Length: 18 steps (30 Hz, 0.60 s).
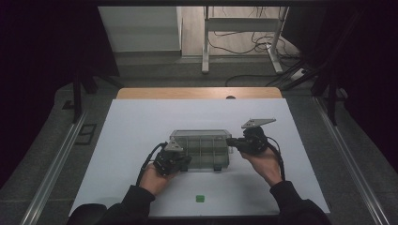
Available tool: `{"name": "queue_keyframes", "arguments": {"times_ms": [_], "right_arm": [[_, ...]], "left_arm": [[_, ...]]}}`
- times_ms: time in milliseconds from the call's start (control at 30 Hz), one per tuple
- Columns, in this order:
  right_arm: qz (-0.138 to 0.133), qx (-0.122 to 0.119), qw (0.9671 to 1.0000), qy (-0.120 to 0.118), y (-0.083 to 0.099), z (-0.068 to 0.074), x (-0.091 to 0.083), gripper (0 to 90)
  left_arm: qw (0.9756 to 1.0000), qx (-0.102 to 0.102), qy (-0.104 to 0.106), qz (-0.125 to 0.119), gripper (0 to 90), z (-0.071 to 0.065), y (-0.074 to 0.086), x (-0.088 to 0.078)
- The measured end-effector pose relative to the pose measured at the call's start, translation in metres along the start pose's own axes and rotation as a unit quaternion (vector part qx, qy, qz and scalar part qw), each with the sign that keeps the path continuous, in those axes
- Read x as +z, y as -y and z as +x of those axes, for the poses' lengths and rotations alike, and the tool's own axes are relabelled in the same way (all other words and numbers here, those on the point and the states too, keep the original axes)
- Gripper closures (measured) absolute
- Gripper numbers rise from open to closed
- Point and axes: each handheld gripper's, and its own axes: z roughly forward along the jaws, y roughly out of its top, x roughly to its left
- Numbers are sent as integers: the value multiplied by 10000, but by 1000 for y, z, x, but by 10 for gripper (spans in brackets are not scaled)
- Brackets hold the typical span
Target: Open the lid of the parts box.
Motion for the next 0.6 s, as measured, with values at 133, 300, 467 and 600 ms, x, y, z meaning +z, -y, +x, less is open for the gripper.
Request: {"name": "queue_keyframes", "arguments": {"times_ms": [133,300,467,600], "right_arm": [[-31,26,10000,-32,-6,-3,2,895],[-99,31,9999,-8,-17,-9,6,895],[-126,38,9999,13,-26,-15,12,894],[-115,50,9999,55,-32,-22,19,894]], "left_arm": [[10000,41,11,4,896,1,0,0],[9999,106,21,17,896,1,0,0],[9999,120,21,16,896,1,1,0],[9999,109,35,19,896,1,1,0]]}}
